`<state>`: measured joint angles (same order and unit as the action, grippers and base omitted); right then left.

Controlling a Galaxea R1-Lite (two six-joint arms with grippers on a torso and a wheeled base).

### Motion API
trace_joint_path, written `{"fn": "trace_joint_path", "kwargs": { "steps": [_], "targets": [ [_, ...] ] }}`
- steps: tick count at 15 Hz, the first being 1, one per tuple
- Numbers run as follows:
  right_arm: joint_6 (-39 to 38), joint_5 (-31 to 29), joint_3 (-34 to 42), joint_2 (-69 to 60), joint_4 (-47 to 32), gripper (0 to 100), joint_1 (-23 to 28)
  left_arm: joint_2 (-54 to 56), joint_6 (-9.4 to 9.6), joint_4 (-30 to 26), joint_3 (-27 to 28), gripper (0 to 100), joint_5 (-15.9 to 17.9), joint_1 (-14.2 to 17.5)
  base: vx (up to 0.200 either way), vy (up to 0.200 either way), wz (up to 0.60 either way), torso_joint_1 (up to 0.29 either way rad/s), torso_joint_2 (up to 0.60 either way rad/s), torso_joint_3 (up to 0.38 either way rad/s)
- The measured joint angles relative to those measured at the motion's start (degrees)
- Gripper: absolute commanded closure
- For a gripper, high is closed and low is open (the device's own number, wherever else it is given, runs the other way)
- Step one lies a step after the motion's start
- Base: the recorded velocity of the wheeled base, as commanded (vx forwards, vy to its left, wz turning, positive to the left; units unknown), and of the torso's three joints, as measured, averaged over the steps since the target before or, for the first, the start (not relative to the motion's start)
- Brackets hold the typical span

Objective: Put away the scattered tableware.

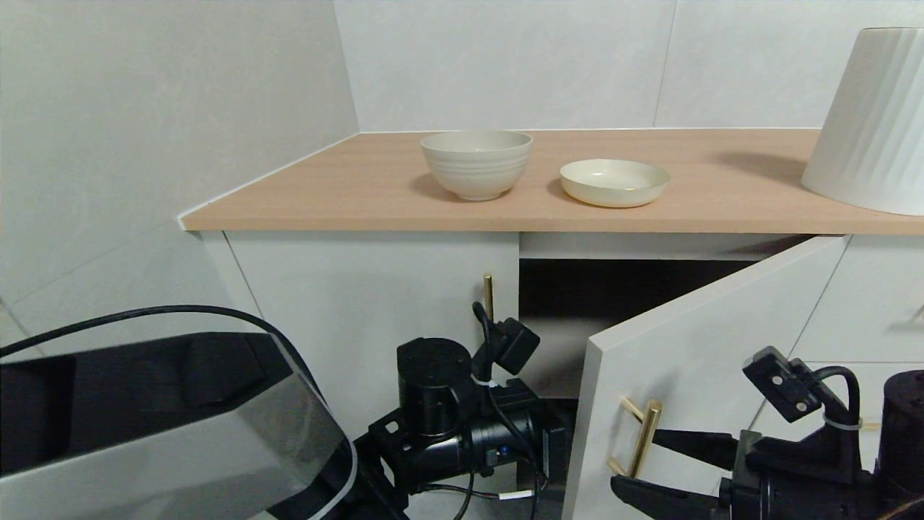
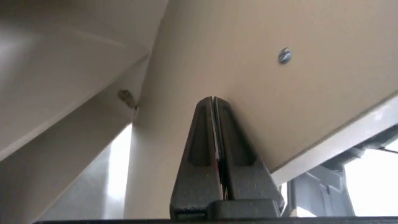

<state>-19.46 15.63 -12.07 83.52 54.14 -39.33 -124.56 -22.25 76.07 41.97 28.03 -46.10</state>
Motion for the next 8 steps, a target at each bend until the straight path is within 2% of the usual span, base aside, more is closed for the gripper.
{"fn": "trace_joint_path", "kwargs": {
  "steps": [2, 7, 8],
  "targets": [
    [0.7, -1.6, 2.1, -3.2, -1.9, 0, -0.5, 0.1, 0.05, 0.0, 0.0, 100, 0.1, -0.4, 0.000, 0.000, 0.00, 0.000, 0.00, 0.000],
    [1.3, -1.4, 3.7, -16.0, -21.3, 0, -2.4, 0.3, 0.05, -0.3, 0.0, 100, 0.1, -1.3, 0.000, 0.000, 0.00, 0.000, 0.00, 0.000],
    [1.8, -1.2, 3.4, -17.8, -22.5, 0, -3.1, 0.5, 0.02, -0.9, 0.0, 100, 0.1, -1.5, -0.200, 0.000, 0.00, 0.002, 0.00, 0.002]
  ]
}}
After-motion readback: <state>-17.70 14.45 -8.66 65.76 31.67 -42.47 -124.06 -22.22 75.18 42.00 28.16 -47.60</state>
